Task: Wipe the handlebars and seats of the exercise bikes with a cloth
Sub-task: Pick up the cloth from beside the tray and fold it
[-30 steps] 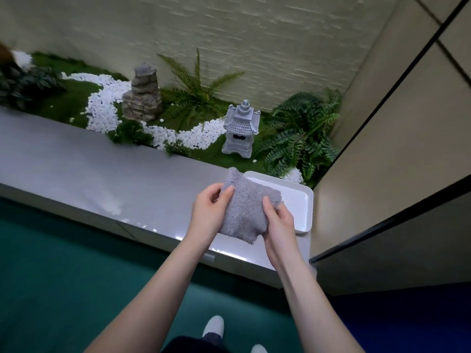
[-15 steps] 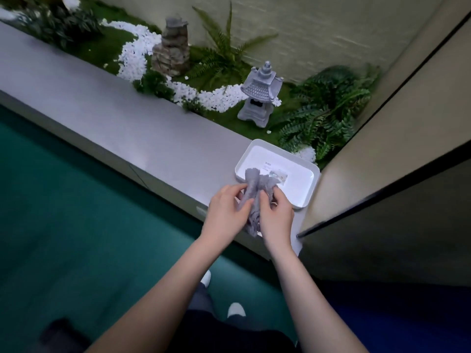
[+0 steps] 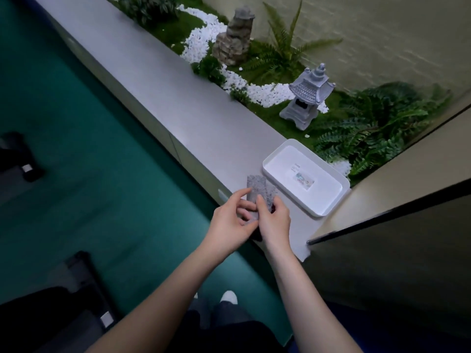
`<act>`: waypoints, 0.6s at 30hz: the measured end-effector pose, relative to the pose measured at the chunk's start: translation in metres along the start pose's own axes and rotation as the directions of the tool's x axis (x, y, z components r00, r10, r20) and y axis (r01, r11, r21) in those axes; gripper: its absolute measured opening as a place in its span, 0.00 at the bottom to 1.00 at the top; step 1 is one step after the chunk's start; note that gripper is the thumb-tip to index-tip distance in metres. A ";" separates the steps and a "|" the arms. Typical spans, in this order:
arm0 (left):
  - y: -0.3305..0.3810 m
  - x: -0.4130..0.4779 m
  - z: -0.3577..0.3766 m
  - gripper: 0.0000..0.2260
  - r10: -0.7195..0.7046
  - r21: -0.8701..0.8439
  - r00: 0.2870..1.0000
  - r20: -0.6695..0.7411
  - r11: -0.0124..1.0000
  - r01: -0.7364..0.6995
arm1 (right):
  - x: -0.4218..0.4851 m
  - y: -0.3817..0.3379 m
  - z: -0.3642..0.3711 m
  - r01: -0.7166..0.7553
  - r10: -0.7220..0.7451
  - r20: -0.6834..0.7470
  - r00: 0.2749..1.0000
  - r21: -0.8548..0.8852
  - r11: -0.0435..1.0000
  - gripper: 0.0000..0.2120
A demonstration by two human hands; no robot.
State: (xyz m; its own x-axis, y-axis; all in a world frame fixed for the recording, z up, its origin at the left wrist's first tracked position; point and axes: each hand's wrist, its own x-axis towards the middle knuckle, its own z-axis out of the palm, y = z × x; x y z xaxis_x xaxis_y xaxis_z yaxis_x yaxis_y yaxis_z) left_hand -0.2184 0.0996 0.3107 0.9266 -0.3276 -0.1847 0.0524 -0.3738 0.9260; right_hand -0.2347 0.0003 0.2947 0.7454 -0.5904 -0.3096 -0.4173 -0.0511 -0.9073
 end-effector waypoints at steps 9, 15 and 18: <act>-0.044 -0.060 -0.100 0.13 -0.047 0.307 0.956 -0.290 0.941 0.140 | -0.025 -0.017 0.050 0.249 -0.206 0.294 0.933 -0.117 0.961 0.16; -0.080 -0.131 -0.154 0.13 -0.147 0.323 0.878 -0.455 0.892 0.316 | -0.084 -0.020 0.093 0.339 -0.270 0.529 0.805 -0.036 0.940 0.11; -0.098 -0.176 -0.173 0.14 -0.164 0.340 0.845 -0.509 0.864 0.372 | -0.118 -0.013 0.109 0.339 -0.259 0.608 0.751 -0.018 0.940 0.04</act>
State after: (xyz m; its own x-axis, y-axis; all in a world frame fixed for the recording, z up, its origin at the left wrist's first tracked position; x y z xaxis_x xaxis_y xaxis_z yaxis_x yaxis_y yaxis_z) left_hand -0.3224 0.3444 0.3096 0.9640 0.2258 -0.1406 0.2635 -0.7398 0.6190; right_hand -0.2603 0.1581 0.3123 0.9837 0.0597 -0.1699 -0.1487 -0.2628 -0.9533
